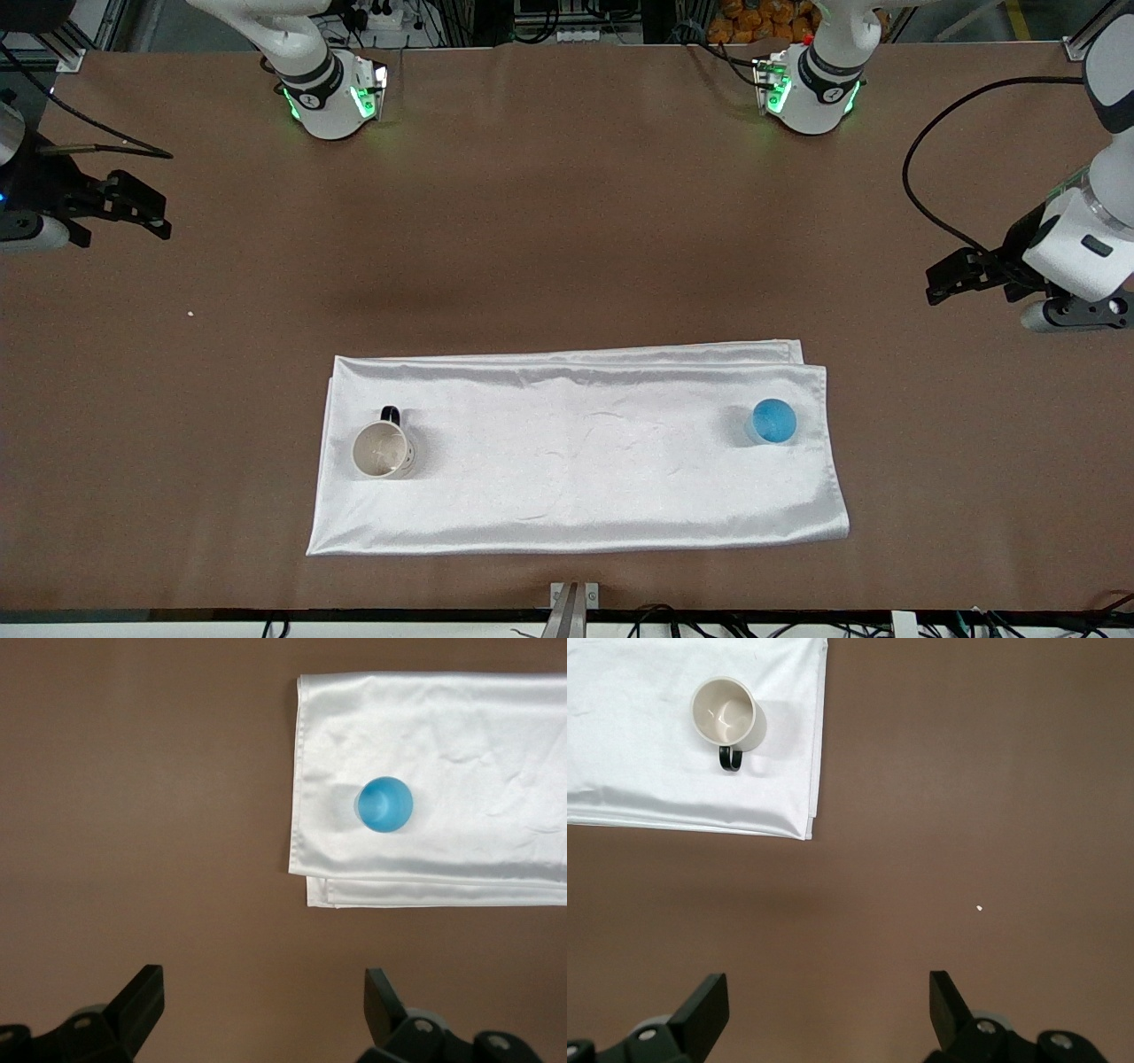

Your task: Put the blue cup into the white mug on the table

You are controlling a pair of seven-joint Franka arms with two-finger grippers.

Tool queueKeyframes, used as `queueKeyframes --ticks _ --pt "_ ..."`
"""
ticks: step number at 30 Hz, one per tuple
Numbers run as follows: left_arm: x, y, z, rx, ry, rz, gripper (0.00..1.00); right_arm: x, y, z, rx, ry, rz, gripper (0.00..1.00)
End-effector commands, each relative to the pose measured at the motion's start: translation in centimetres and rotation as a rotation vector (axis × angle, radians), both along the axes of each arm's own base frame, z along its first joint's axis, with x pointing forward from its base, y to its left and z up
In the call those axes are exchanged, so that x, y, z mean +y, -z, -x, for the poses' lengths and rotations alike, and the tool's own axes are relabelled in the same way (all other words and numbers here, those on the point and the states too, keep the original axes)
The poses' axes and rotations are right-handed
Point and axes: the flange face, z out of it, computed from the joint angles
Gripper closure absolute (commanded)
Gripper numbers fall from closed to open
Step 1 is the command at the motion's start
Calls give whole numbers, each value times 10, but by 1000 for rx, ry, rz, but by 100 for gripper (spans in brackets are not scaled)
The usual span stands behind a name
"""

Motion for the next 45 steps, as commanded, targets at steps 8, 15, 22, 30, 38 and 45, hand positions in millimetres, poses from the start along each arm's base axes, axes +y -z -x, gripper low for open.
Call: queueKeyframes --ticks 8,15,22,30,38,45 --pt "-18 72 -39 -6 46 24 0 28 51 -46 -11 47 -10 0" --pt "-31 115 -53 -12 62 29 0 40 112 -91 -62 82 -36 0" --pt "-36 156 -61 -31 67 39 0 67 169 -120 -108 83 -56 0" --pt "-36 215 -75 -52 59 56 0 100 224 -137 -133 166 -69 0" --pt "-49 274 -79 -100 61 74 0 128 261 -143 -122 338 -90 0" --pt "-53 300 -81 -92 61 78 0 158 285 -146 -94 454 -93 0"
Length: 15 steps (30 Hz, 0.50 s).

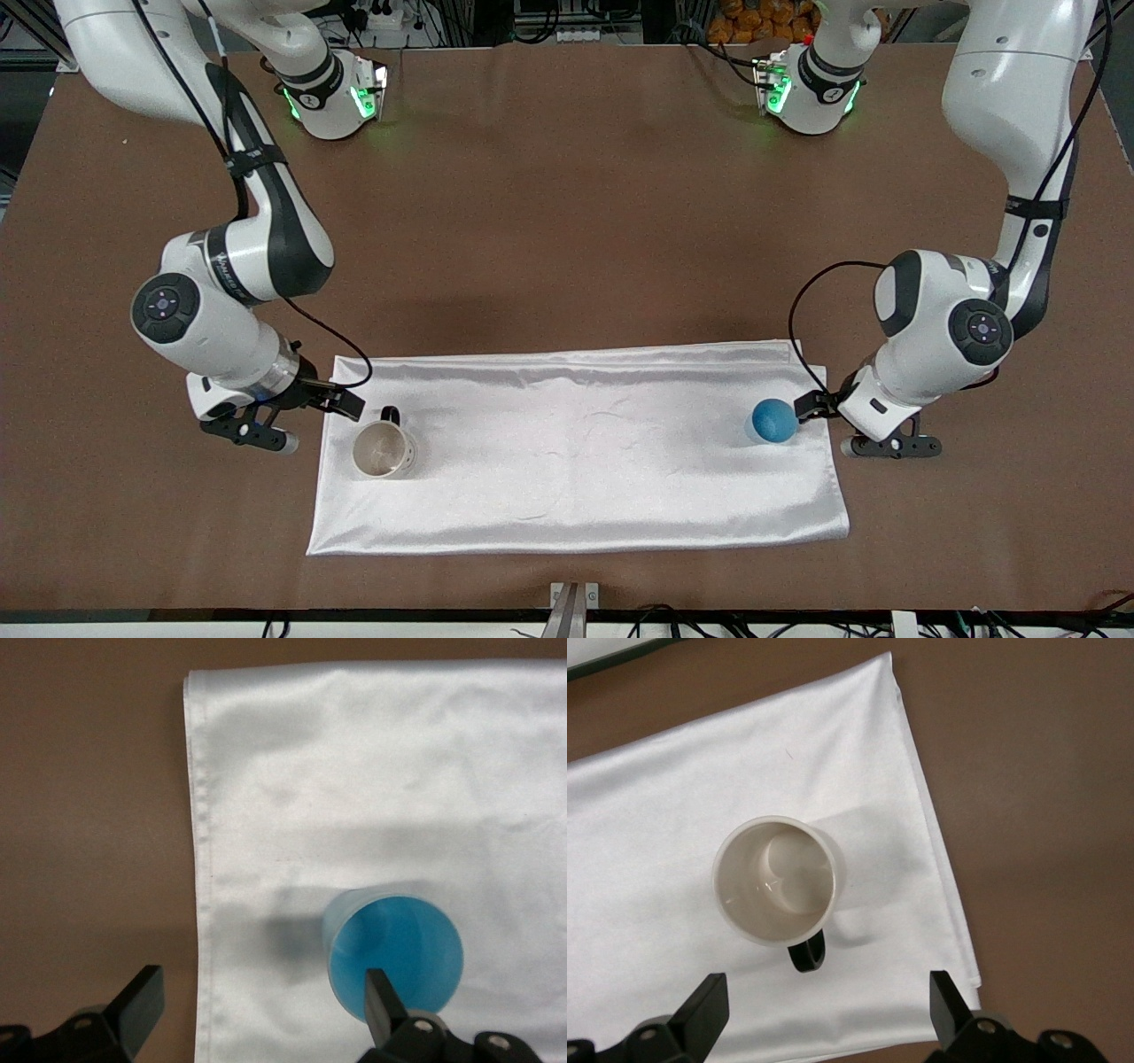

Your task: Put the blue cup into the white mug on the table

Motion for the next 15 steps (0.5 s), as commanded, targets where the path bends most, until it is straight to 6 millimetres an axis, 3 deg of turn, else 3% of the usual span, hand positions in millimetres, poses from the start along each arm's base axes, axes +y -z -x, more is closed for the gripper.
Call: queueKeyframes --ticks 1,15 --pt "-4 9 -1 -7 8 -1 0 23 16 -10 11 79 -1 0" --pt "-30 27 5 2 -4 -68 0 41 70 -12 18 104 -16 0"
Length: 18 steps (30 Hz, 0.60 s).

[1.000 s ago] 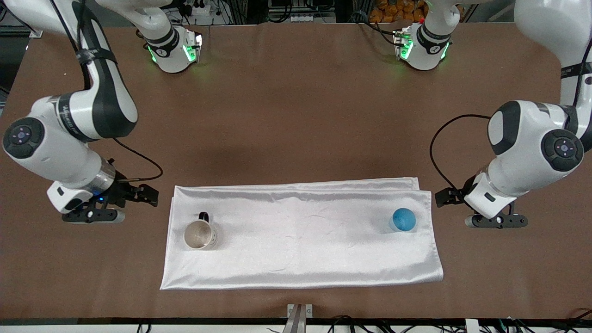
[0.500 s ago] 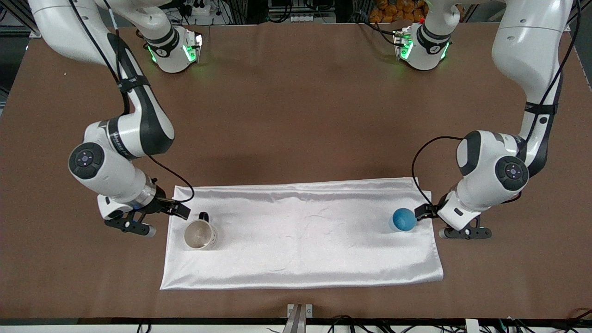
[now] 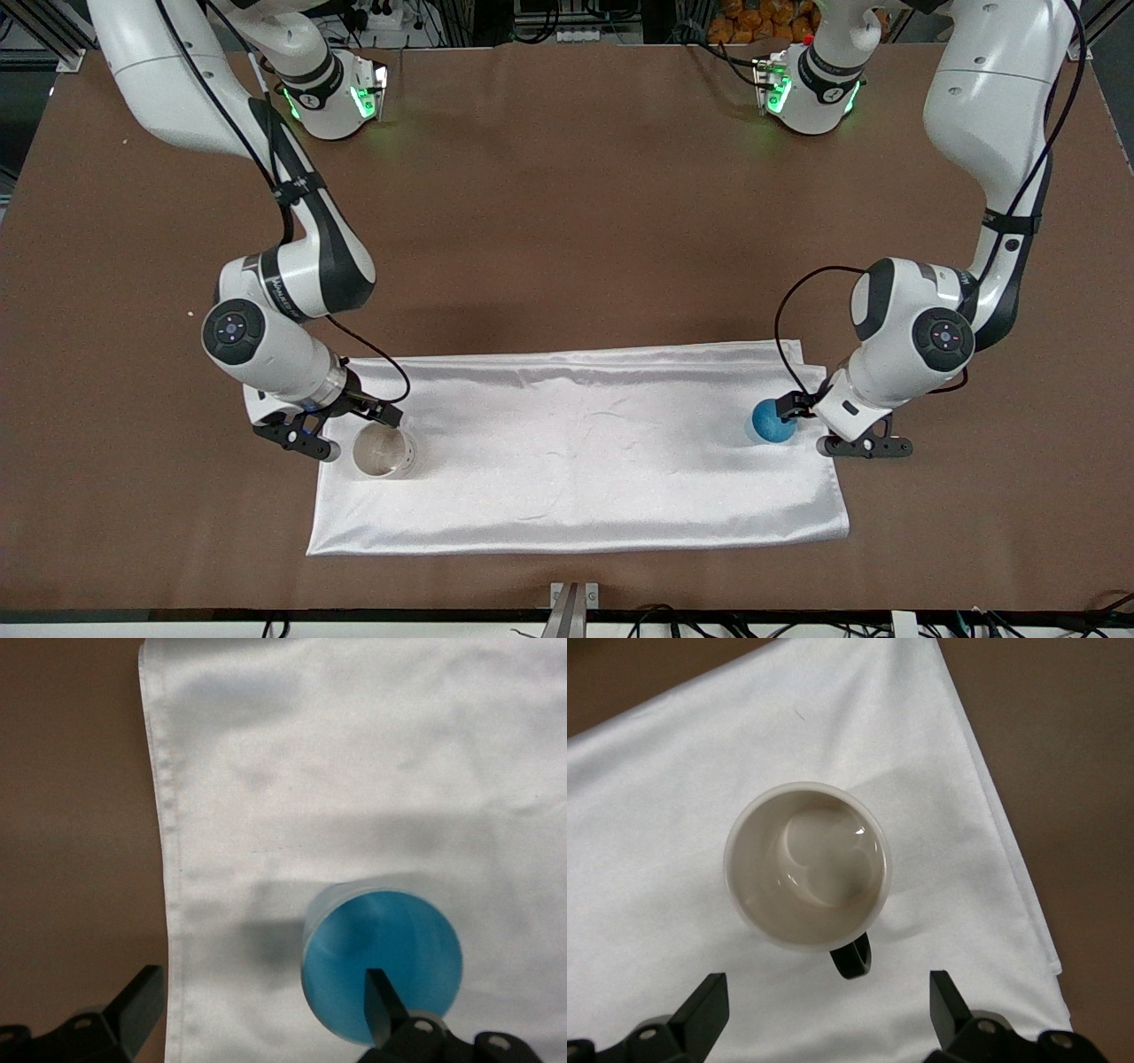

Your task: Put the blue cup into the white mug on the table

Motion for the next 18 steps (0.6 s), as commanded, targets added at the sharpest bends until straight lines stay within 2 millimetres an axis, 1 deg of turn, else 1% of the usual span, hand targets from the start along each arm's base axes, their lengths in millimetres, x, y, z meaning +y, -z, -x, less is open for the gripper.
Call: queueKeyframes --ticks 1,5,6,11,18 --pt "-10 6 1 -13 -17 -47 0 10 19 -8 -21 33 -4 0" --pt "-12 15 1 -3 -21 -49 1 13 28 -8 -20 39 -6 0" --pt "-13 16 1 -1 -22 -47 6 13 32 -8 -17 39 -6 0" --pt "-14 23 2 7 -23 -45 24 18 40 -8 -26 35 -11 0" --pt "-13 30 3 16 -23 -47 57 20 54 -7 -28 32 -12 0"
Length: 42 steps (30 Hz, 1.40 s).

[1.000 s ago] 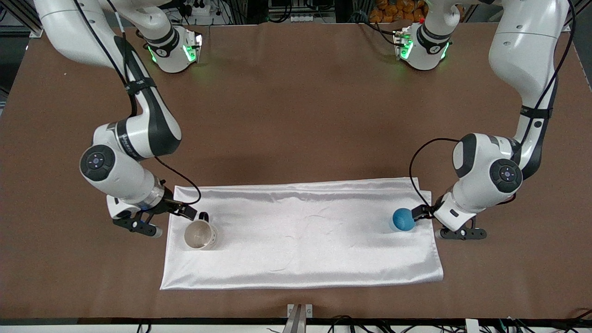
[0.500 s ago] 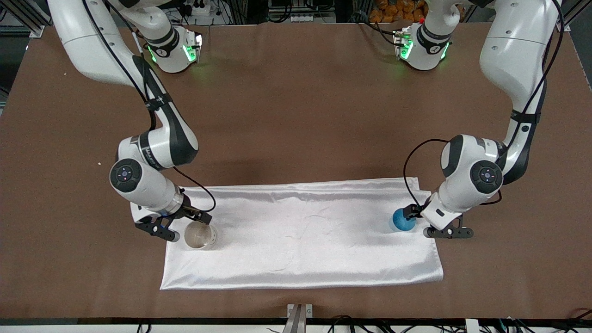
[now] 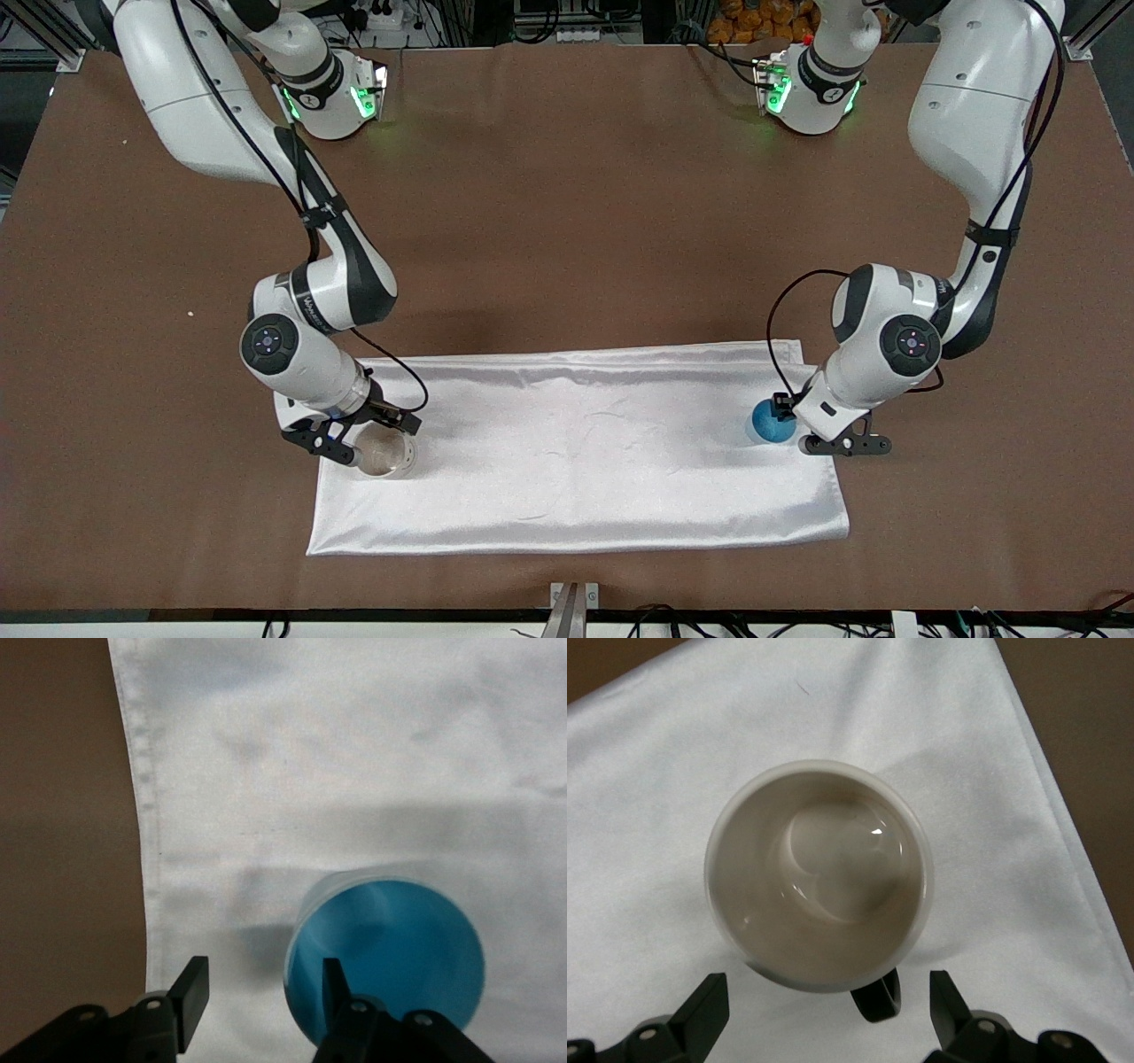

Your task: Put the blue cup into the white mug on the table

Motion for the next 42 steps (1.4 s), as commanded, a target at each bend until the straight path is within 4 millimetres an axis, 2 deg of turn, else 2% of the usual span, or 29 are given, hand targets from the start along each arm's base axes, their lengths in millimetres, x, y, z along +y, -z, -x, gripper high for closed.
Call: queueKeyframes --ticks 1,5,9,13,18,20,24,26,32,37,42 --pt "-2 4 -3 -13 -9 -16 60 5 9 -6 -12 13 1 0" --pt "-1 5 -3 -13 -10 -16 77 1 16 -8 -20 22 -4 0" --pt "-1 4 -3 -15 -10 -16 98 -2 23 -10 -28 31 -10 0" --pt "-1 1 -3 -17 -11 -14 100 -6 24 -14 -34 61 -17 0" --pt "-1 -1 -3 -21 -9 -15 100 -7 27 -18 -27 180 -32 3" --pt "0 -3 -4 -23 -8 -17 100 -7 27 -19 -27 203 -35 11" --pt "1 -13 -6 -38 -7 -15 100 -7 28 -19 -25 206 -34 43" --pt "1 -21 -7 -50 -5 -15 100 -6 28 -19 -26 202 -33 62" --pt "1 -39 -10 -73 -5 -13 100 -7 28 -19 -28 196 -29 100" --pt "0 -56 -9 -89 -2 -13 100 -6 27 -19 -31 188 -26 100" --pt "-2 -73 -7 -89 1 -18 100 0 22 -18 -56 97 18 100"
